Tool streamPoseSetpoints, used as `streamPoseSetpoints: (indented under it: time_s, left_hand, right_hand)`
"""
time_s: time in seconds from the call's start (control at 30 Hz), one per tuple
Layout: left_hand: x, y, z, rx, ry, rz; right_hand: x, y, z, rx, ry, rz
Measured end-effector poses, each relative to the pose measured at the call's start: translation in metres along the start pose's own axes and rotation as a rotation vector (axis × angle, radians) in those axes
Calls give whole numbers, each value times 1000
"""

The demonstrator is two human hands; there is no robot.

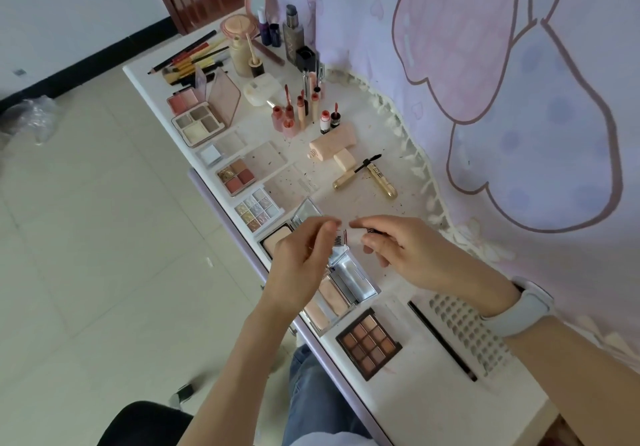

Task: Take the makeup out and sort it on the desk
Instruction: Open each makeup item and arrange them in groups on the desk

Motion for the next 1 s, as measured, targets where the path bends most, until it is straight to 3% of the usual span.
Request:
streamPoseSetpoints:
  time_s: [0.37,0.6,0.8,0.9,1.0]
  left_hand:
    - [17,35,10,11,34,185]
    - [24,59,36,209,-102,276]
    - [41,90,45,90,128,422]
    - [64,103,62,113,146,331]
    - [77,109,80,251,-155,69]
  right_hand:
    - [15,27,4,-25,17,57]
    - [23,53,9,14,-108,-40]
    - [36,78,11,6,-209,-76]
    - [51,89,0,-59,-196,-124]
    - [58,102,-8,-105,40,-166]
Point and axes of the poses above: each hand's wrist, its own y-axis towards the middle knuckle, its own x-axis out of the back of the hand, z = x × y, the point moved 7 cm from there along y, towards the middle knuckle, and after that the axes turned 13 degrees about -x, right-handed, at the moved point
